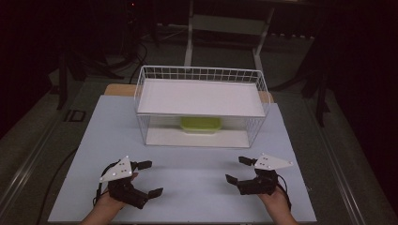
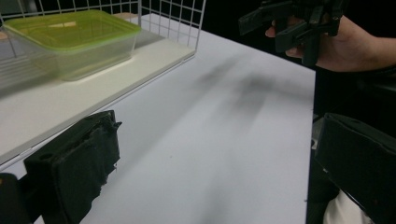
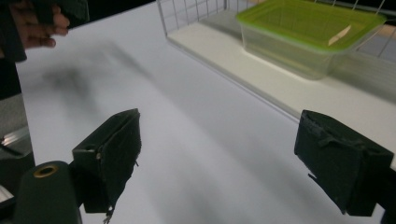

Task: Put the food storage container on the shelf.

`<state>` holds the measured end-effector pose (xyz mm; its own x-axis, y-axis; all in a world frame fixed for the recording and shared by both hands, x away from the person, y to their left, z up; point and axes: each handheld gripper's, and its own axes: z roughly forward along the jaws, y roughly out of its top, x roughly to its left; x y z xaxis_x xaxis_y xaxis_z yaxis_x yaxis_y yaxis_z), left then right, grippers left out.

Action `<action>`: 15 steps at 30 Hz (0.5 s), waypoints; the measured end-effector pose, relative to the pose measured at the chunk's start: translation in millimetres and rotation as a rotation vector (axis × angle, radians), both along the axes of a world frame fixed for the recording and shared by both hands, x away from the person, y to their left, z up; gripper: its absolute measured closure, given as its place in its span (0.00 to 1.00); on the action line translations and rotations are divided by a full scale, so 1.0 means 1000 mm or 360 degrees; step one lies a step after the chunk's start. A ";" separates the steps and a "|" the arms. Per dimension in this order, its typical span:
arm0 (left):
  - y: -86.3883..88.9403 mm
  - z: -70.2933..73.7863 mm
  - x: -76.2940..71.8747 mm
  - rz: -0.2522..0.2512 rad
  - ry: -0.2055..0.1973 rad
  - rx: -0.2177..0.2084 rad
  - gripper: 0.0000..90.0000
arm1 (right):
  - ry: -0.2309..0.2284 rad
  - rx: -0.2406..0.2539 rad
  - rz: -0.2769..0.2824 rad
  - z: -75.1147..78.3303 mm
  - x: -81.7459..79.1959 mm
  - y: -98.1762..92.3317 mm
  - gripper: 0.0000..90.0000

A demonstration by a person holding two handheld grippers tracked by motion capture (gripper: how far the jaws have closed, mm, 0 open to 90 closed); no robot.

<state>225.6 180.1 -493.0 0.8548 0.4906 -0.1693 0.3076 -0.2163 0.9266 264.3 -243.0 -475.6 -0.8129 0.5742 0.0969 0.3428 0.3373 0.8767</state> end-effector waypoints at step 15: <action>-0.003 -0.013 0.004 -0.0019 0.0014 0.0054 0.00 | -0.0023 -0.0057 0.0096 -0.023 0.007 0.003 0.16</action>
